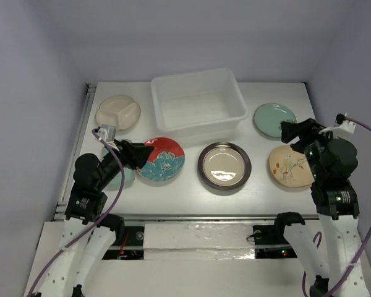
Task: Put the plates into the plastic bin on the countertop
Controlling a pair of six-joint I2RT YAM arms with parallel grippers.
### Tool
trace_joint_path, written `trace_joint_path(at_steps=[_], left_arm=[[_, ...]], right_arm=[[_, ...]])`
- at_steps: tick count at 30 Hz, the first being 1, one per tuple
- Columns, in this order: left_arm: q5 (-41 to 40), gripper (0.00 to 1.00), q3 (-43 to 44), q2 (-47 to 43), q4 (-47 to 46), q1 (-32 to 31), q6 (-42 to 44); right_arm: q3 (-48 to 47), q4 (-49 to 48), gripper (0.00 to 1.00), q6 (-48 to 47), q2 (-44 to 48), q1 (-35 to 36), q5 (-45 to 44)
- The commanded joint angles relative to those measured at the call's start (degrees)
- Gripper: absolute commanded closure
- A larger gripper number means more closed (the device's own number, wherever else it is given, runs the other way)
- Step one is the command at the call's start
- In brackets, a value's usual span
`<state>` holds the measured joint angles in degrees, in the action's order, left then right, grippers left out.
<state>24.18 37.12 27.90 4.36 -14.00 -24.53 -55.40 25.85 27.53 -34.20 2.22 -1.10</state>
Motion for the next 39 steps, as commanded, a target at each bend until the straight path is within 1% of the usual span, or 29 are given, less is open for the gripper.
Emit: trace_joint_path(at_steps=[1, 2, 3, 4, 6, 7, 8, 9, 10, 11, 12, 13, 14, 15, 16, 18, 20, 23, 24, 25, 27, 30, 31, 32, 34, 35, 36, 37, 39], left_arm=[[-0.1, 0.54, 2.6, 0.3, -0.8, -0.9, 1.2], [-0.5, 0.54, 2.5, 0.2, -0.6, -0.9, 1.2], [-0.7, 0.54, 2.3, 0.2, -0.6, -1.5, 1.1], [-0.8, 0.54, 2.0, 0.4, -0.6, -1.5, 0.7], [-0.1, 0.55, 1.1, 0.4, -1.6, -2.0, 0.2], [0.4, 0.57, 0.2, 0.2, -2.1, -2.0, -0.4], [0.5, 0.58, -0.2, 0.1, -2.5, -2.0, -0.7], [0.5, 0.60, -0.2, 0.0, -2.3, -2.0, -0.7], [0.1, 0.70, -0.2, -0.6, -2.0, -2.0, -0.5], [-0.5, 0.77, -0.2, -0.9, -1.2, -2.5, -0.1], [-1.2, 0.84, -0.1, -1.1, -0.5, -2.5, 0.2], [-2.5, 0.97, -0.4, -1.6, 0.0, -3.1, 0.3], [-3.0, 1.00, -0.6, -1.8, 1.0, -3.7, 0.2], [-3.4, 1.00, -0.7, -2.1, 1.3, -3.7, 0.1], [-4.0, 1.00, -1.0, -2.6, 1.5, -4.4, 0.0], [-4.4, 1.00, -1.0, -3.1, 1.9, -5.1, -0.2], [-6.1, 1.00, -0.9, -4.1, 2.5, -5.7, -0.2], [-7.7, 1.00, -0.8, -5.0, 3.1, -6.3, -0.2], [-8.1, 1.00, -0.8, -5.1, 3.3, -6.8, -0.2], [-8.8, 1.00, -0.8, -5.6, 3.4, -7.5, -0.2], [-9.2, 1.00, -0.8, -6.0, 3.5, -8.1, -0.4], [-9.9, 1.00, -0.8, -6.7, 3.9, -9.2, -0.6], [-10.2, 0.95, -0.8, -7.1, 3.9, -9.2, -0.7], [-10.3, 0.92, -0.9, -7.2, 4.0, -9.7, -0.8], [-10.6, 0.88, -0.8, -7.7, 4.1, -9.7, -0.9], [-10.6, 0.83, -0.8, -7.9, 4.3, -10.3, -1.0], [-10.8, 0.81, -0.8, -8.0, 4.1, -10.3, -1.0], [-10.9, 0.77, -0.8, -8.3, 4.2, -10.3, -1.0], [-10.9, 0.73, -0.8, -8.4, 4.2, -11.0, -1.0]], right_arm=[[-3.6, -0.6, 0.28, 0.2, 1.7, -0.4, -0.4], [-3.4, -1.0, 0.29, -0.1, 2.6, -0.4, -0.2], [-3.4, -1.2, 0.33, -0.4, 2.9, -0.4, -0.1], [-3.5, -1.1, 0.50, -0.5, 2.9, -0.4, -0.5], [-4.0, -0.2, 0.68, -0.9, 1.2, -0.4, -0.7], [-4.2, 0.1, 0.77, -1.0, 0.1, -0.4, -1.1], [-4.1, 0.1, 0.90, -1.0, -1.0, -0.4, -1.3], [-3.4, -0.3, 0.94, -0.9, -3.3, -0.4, -1.4], [-3.1, -0.7, 0.98, -0.7, -4.6, -0.4, -1.6], [-2.6, -1.2, 1.00, -0.5, -5.7, -0.4, -2.1], [-2.3, -2.5, 1.00, -0.1, -8.0, -0.4, -2.8], [-1.4, -3.4, 1.00, -0.1, -9.3, -0.4, -4.8], [-1.3, -4.2, 1.00, 0.1, -10.8, -0.4, -5.9], [-1.2, -5.3, 1.00, 0.4, -12.5, -0.4, -6.8], [-1.3, -5.9, 1.00, 0.6, -16.4, -1.0, -7.8], [-1.6, -7.3, 1.00, 1.6, -20.7, -3.4, -7.2], [-1.7, -8.7, 1.00, 2.4, -26.4, -7.5, -4.4], [-1.8, -11.5, 1.00, 3.9, -33.0, -11.6, -2.6], [-2.1, -12.5, 1.00, 5.2, -34.6, -14.8, -1.9], [-1.9, -13.3, 1.00, 5.9, -36.0, -16.6, 2.5], [-1.9, -15.6, 1.00, 8.1, -39.4, -20.0, 3.9], [-3.1, -15.6, 0.89, 9.3, -44.2, -21.3, 2.3], [-4.3, -15.1, 0.81, 9.6, -45.3, -22.0, -0.1], [-4.5, -14.9, 0.75, 9.8, -46.3, -22.6, -1.3], [-5.1, -15.0, 0.63, 10.5, -49.3, -24.0, -1.9], [-5.2, -14.9, 0.57, 10.8, -50.5, -24.5, -1.5], [-5.4, -14.9, 0.54, 11.3, -51.7, -24.5, -1.2], [-5.6, -15.0, 0.53, 11.5, -53.8, -25.2, 0.6], [-5.9, -15.9, 0.53, 12.0, -55.6, -25.2, 2.9]])
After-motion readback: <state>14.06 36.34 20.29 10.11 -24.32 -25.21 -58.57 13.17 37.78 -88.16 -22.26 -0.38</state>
